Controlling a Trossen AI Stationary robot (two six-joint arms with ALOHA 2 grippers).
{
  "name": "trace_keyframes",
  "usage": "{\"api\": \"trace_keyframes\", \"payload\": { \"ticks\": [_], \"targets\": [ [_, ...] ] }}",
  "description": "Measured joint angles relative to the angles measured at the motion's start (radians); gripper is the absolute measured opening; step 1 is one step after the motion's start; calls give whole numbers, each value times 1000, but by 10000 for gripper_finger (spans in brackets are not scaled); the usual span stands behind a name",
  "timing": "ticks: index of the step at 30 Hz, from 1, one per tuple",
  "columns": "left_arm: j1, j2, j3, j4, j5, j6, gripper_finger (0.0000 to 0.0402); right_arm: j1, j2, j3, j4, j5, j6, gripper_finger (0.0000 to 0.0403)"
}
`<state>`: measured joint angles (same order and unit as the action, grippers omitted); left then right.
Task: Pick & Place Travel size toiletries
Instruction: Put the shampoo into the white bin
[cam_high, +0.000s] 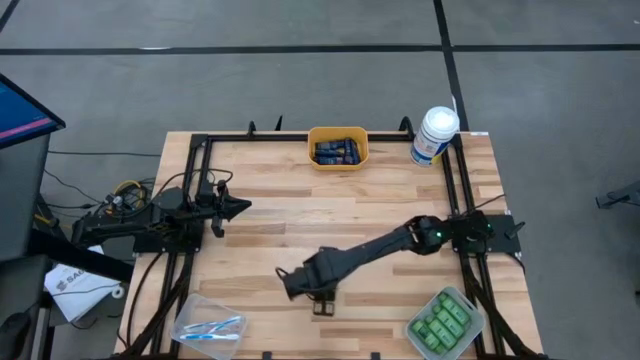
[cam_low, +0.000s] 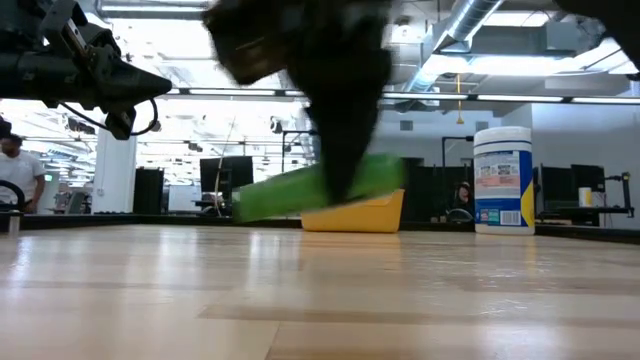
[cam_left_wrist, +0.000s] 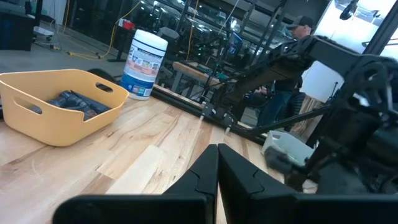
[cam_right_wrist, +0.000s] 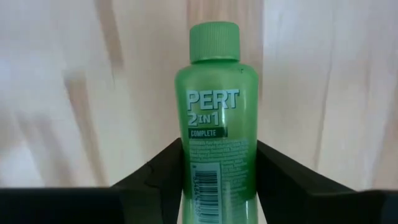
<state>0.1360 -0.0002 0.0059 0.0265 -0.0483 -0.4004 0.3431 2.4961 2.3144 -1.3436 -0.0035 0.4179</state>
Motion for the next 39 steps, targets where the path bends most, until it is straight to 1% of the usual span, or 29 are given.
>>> {"api": "trace_keyframes", "payload": {
  "ticks": [3,6,8,10,12,13,16,19,25,30,35,39],
  "targets": [
    [0,0,0,0,0,0,1,32,-14,1,-35,3,10,166],
    [0,0,0,0,0,0,1,64,-35,-2,-125,16,46,174],
    [0,0,0,0,0,0,1,86,-53,2,-156,25,80,175],
    [0,0,0,0,0,0,1,110,-72,-1,-236,39,113,173],
    [0,0,0,0,0,0,1,131,-93,-8,-219,42,155,168],
    [0,0,0,1,0,0,1,143,-115,-33,-215,43,178,166],
    [0,0,0,2,0,0,1,179,-197,-119,-220,50,290,163],
    [0,0,0,2,0,0,1,232,-301,-275,-223,52,437,167],
    [0,0,0,2,-1,0,1,380,-543,-609,-178,-21,842,175],
    [0,0,0,3,-1,0,1,535,-702,-820,-87,-91,1200,169],
    [0,0,0,3,-1,0,1,671,-776,-967,57,-134,1488,170],
    [0,0,0,3,-1,0,1,731,-779,-1040,187,-133,1604,178]
  ]
}}
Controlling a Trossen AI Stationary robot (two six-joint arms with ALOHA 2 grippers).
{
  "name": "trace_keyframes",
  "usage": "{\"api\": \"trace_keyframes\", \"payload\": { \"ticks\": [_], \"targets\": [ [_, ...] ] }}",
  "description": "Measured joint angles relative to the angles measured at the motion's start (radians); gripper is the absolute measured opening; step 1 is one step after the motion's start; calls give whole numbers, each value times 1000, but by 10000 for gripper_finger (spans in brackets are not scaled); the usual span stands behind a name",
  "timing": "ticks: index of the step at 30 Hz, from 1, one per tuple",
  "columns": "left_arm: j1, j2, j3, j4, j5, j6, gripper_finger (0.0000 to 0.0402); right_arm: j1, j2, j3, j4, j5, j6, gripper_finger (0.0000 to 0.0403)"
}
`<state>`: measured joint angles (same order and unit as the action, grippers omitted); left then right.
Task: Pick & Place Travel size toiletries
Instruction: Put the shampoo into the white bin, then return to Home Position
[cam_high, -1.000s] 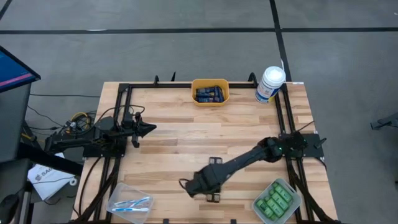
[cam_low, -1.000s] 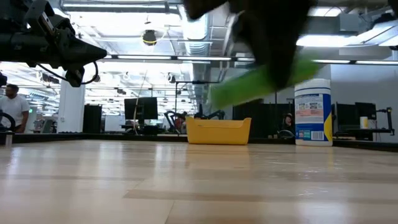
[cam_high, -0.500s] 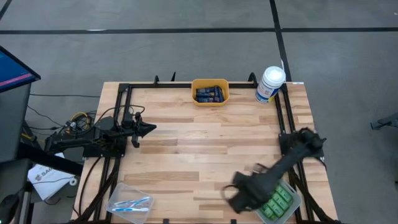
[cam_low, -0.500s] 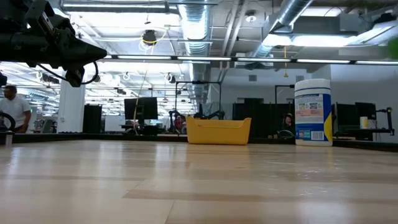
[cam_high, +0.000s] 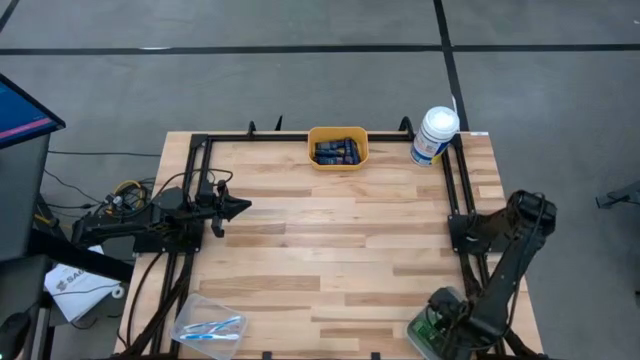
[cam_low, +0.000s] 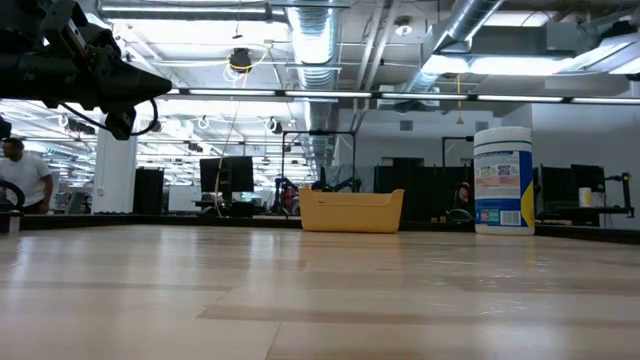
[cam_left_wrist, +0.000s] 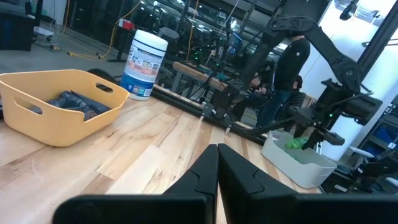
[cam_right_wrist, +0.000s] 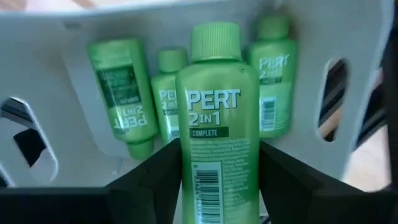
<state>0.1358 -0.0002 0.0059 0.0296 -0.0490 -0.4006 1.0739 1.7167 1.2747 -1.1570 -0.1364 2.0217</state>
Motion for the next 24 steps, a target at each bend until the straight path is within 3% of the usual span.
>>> {"api": "trace_keyframes", "payload": {
  "ticks": [8,17,21,24],
  "targets": [
    [0,0,0,0,0,0,1,9,44,-34,92,3,14,193],
    [0,0,0,0,0,0,1,-2,16,-23,91,16,-24,266],
    [0,0,0,0,0,0,1,-42,-51,15,66,131,-121,270],
    [0,0,0,1,0,0,1,-114,-112,41,35,275,-254,269]
  ]
}}
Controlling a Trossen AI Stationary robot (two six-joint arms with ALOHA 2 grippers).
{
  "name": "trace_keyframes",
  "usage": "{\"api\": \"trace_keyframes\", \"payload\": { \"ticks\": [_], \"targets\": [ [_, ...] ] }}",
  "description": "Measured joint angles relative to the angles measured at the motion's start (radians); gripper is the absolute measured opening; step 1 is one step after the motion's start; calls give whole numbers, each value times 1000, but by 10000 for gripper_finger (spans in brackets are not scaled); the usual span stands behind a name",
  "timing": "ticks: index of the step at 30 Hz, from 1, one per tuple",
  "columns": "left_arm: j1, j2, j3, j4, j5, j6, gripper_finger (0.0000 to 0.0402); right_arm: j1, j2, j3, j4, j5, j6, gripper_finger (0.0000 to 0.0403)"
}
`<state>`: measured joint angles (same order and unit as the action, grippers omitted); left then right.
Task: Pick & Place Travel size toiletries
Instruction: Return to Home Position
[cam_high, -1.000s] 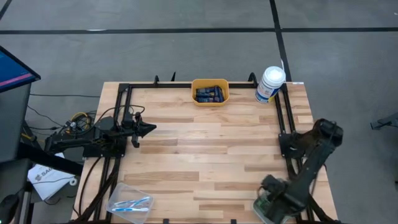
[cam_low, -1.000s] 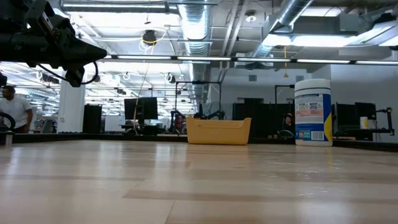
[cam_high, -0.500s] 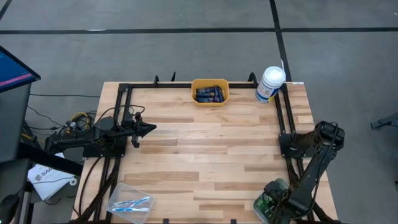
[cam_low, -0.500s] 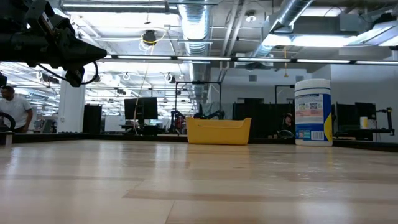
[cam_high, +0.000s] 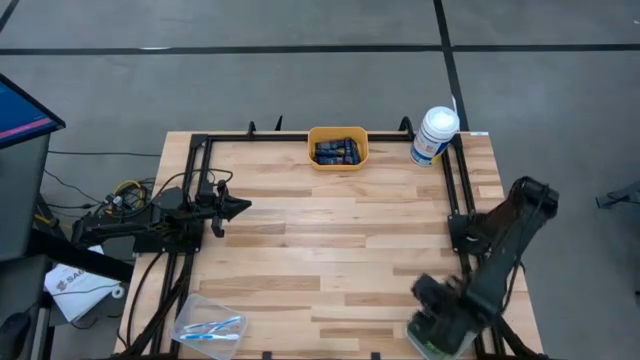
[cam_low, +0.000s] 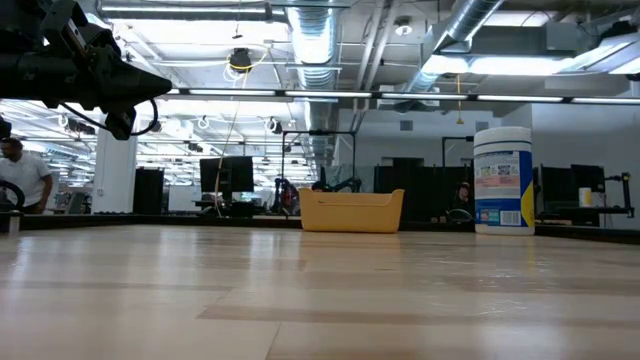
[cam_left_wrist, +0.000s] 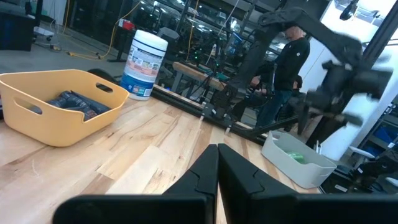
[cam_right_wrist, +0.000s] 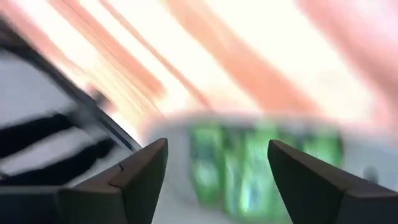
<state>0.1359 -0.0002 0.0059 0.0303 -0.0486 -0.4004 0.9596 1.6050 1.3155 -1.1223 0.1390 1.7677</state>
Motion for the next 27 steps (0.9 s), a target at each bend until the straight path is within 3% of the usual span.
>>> {"api": "trace_keyframes", "payload": {
  "ticks": [6,9,12,16,22,27],
  "targets": [
    [0,0,0,0,0,0,1,-199,-154,48,151,407,-528,269],
    [0,0,0,0,0,0,1,-340,-245,51,307,444,-852,269],
    [0,0,0,0,0,0,1,-497,-317,51,511,381,-1173,269],
    [0,0,0,0,0,0,1,-703,-381,53,749,139,-1534,268],
    [0,0,0,0,0,0,1,-958,-503,-9,608,-88,-1612,241],
    [0,0,0,0,0,0,1,-1047,-719,-216,649,-169,-1586,197]
  ]
}}
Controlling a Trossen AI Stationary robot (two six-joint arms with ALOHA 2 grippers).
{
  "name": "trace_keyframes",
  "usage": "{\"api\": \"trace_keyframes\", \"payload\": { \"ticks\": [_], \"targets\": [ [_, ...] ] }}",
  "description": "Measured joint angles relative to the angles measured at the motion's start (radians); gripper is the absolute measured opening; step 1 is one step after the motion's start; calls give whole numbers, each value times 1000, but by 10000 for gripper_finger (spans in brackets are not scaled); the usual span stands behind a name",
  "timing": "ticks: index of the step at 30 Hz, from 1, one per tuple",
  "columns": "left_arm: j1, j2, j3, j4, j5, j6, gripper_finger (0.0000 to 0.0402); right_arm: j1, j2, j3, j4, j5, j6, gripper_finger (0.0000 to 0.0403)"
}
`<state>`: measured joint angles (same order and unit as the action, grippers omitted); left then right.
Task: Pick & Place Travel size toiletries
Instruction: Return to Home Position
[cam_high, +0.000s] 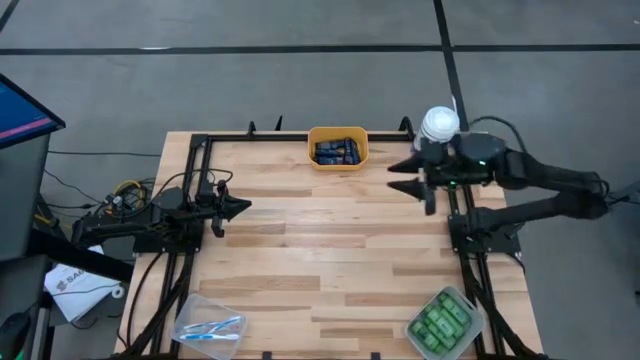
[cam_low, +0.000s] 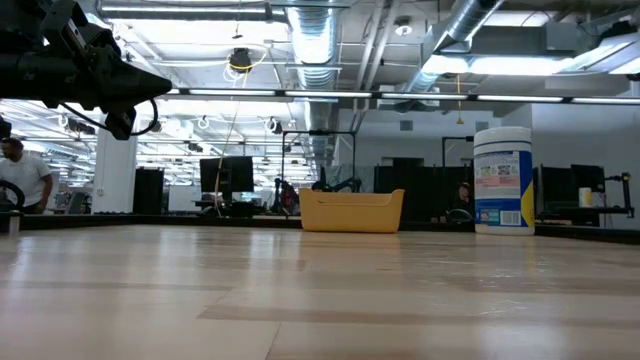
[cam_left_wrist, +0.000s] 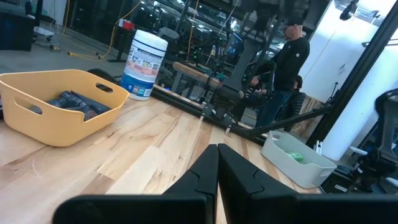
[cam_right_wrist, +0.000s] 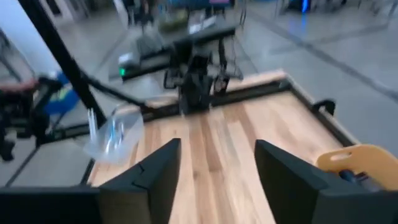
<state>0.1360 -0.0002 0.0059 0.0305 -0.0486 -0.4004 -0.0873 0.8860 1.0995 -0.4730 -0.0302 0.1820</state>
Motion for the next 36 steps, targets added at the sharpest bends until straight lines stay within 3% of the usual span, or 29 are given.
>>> {"api": "trace_keyframes", "payload": {
  "ticks": [8,12,15,22,27,36],
  "targets": [
    [0,0,0,0,0,0,1,63,-328,-532,435,14,122,111],
    [0,0,0,0,0,0,1,117,-473,-771,628,65,188,52],
    [0,0,0,0,0,0,1,153,-614,-889,672,135,202,12],
    [0,0,0,0,0,0,1,202,-885,-1022,546,252,212,12],
    [0,0,0,0,1,0,1,234,-858,-1091,512,212,134,4],
    [0,0,0,0,1,0,1,256,-788,-1090,503,161,-6,2]
  ]
}}
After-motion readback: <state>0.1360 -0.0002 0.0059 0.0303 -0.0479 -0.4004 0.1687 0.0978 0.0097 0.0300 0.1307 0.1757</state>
